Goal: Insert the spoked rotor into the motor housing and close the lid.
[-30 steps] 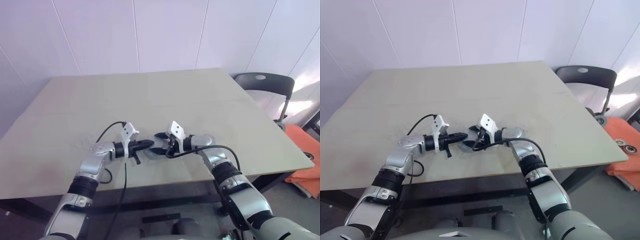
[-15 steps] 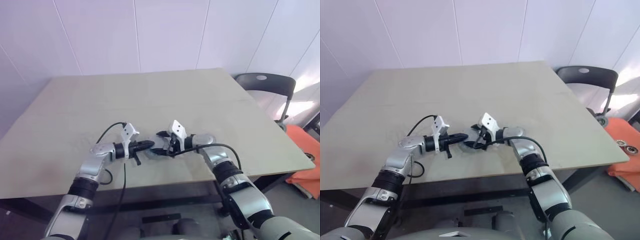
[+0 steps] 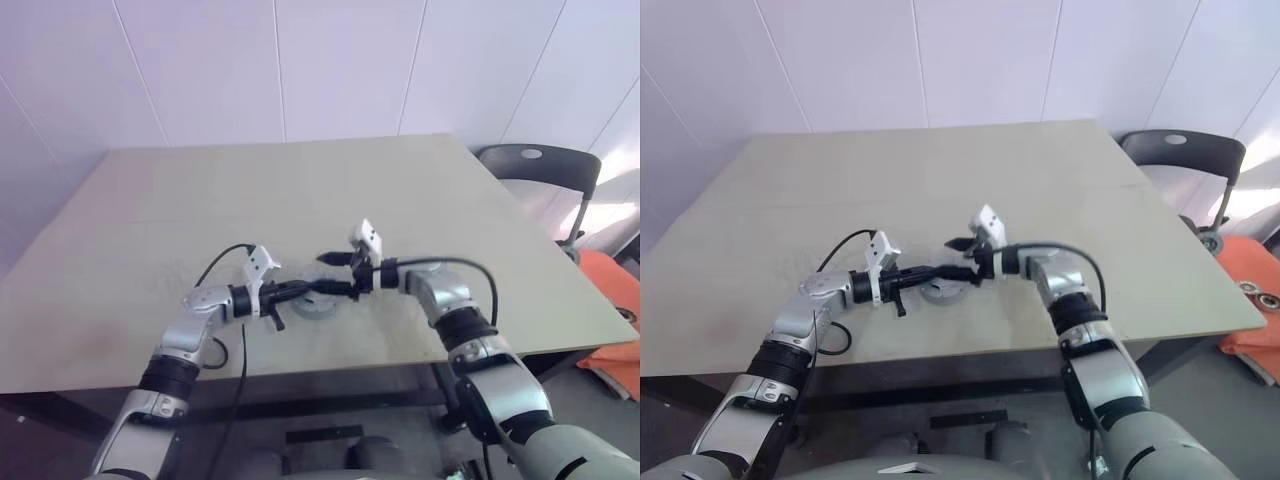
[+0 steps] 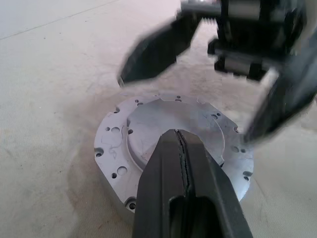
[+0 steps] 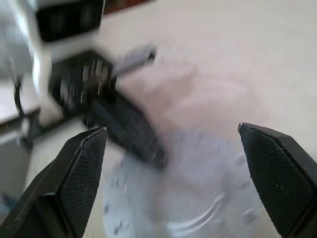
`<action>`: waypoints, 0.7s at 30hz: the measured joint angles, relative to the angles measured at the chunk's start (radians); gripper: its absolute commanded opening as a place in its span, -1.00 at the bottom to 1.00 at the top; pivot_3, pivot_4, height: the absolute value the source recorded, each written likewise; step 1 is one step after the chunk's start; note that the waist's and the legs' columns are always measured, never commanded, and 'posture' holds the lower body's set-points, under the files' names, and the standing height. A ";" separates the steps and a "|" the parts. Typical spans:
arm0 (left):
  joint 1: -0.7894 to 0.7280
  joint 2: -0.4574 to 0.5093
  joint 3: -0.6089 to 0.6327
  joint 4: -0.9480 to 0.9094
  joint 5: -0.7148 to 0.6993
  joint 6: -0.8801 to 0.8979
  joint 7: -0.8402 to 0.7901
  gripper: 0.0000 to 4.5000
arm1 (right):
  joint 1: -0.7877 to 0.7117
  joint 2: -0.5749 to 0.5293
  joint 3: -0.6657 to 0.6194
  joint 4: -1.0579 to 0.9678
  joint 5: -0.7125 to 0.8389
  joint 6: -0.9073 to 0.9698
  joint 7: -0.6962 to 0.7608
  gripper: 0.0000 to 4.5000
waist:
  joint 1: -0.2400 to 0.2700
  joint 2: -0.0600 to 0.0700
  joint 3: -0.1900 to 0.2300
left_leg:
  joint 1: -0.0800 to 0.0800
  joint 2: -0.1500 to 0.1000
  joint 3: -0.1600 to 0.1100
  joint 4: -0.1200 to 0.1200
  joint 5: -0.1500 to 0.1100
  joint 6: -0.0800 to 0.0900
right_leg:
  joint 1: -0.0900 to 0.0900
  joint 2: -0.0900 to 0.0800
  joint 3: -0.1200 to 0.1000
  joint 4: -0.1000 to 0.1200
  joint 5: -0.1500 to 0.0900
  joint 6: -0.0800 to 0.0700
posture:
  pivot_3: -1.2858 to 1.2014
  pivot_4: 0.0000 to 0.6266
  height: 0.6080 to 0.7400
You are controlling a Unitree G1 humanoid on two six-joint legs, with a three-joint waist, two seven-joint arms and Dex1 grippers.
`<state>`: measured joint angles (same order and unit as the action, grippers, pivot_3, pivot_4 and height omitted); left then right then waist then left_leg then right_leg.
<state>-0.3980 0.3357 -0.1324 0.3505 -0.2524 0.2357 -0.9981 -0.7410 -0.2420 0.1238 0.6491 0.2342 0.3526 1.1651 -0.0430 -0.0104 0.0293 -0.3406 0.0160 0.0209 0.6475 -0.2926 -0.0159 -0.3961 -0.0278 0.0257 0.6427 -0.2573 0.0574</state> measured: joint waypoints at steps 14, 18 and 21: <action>0.002 -0.009 0.001 0.002 0.000 -0.013 0.002 -1.00 | -0.119 -0.240 -0.022 -0.032 0.232 0.921 0.070 0.97 | 0.002 0.001 0.000 | -0.005 0.000 -0.001 -0.001 0.000 0.000 | -0.002 -0.001 -0.001 -0.005 -0.001 -0.001 | 0.03 -1.00 1.00; 0.002 -0.015 0.003 0.000 0.000 -0.026 0.007 -1.00 | -0.121 -0.240 -0.004 0.026 0.220 0.951 0.048 0.97 | 0.003 0.001 0.000 | -0.014 -0.001 -0.001 0.001 0.000 0.001 | -0.009 0.001 -0.002 -0.006 0.002 0.002 | 0.03 -1.00 1.00; 0.004 -0.018 0.006 -0.001 0.000 -0.027 0.009 -1.00 | -0.119 -0.238 0.019 0.038 0.218 0.955 0.043 0.97 | 0.004 0.001 0.000 | -0.015 -0.001 -0.001 0.001 -0.001 0.002 | -0.010 0.001 -0.002 -0.007 0.002 0.003 | 0.03 -1.00 1.00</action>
<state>-0.3945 0.3176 -0.1260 0.3491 -0.2528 0.2088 -0.9893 -0.8603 -0.4801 0.1428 0.6870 0.4523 1.3074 1.2083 -0.0393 -0.0089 0.0288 -0.3554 0.0149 0.0199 0.6482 -0.2936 -0.0140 -0.4063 -0.0272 0.0236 0.6361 -0.2551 0.0608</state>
